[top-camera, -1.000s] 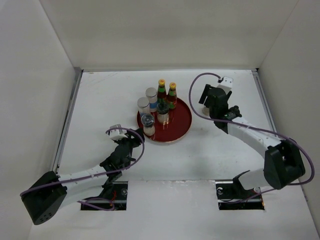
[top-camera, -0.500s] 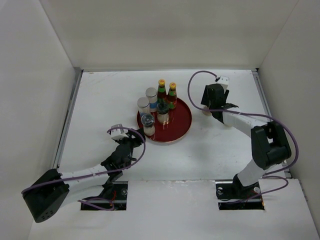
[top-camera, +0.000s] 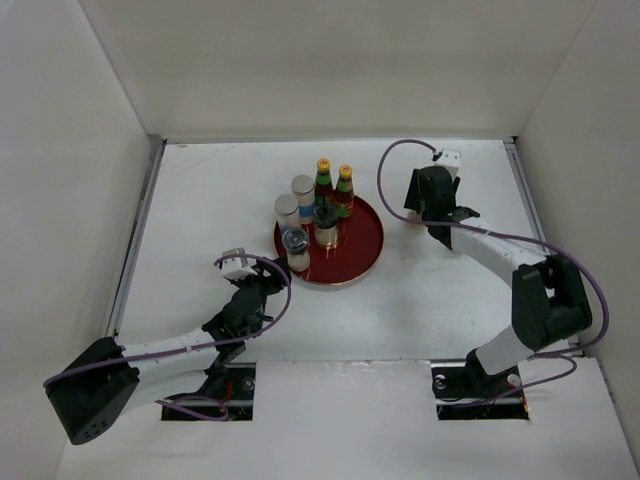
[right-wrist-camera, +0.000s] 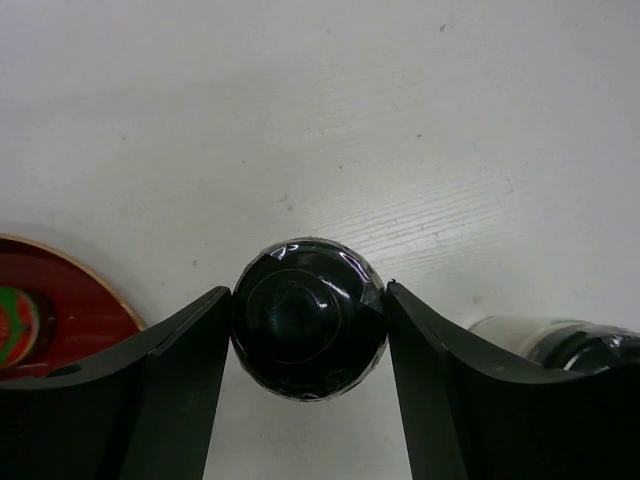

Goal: Organize the condiment bottles

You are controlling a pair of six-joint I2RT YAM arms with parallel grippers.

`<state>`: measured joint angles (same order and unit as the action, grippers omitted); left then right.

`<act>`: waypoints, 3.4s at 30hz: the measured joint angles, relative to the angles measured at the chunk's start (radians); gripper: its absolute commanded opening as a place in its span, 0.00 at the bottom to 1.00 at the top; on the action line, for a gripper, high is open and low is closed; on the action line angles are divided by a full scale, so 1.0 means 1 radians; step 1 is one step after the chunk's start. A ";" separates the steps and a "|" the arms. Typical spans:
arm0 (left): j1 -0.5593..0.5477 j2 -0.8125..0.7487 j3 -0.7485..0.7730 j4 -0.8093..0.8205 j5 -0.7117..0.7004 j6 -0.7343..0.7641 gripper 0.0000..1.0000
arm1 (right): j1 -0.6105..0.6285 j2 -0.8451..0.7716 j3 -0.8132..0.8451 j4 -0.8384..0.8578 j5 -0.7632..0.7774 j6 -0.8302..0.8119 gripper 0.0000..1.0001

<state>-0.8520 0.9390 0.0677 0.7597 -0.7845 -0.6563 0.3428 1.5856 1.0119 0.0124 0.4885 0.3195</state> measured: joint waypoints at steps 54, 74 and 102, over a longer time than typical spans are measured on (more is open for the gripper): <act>0.000 0.027 0.000 0.006 0.003 -0.002 0.65 | -0.107 -0.252 -0.270 0.016 0.226 0.081 0.93; 0.000 0.040 0.001 0.015 0.003 -0.002 0.65 | -0.008 -0.350 -0.301 -0.028 0.191 0.083 0.52; 0.017 0.034 0.050 -0.028 0.011 0.026 0.04 | 0.562 0.026 -0.084 0.168 0.019 0.050 1.00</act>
<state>-0.8349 0.9726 0.1181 0.7315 -0.7734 -0.6300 0.9051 1.6115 0.9276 0.1806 0.5079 0.3691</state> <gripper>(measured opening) 0.072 0.976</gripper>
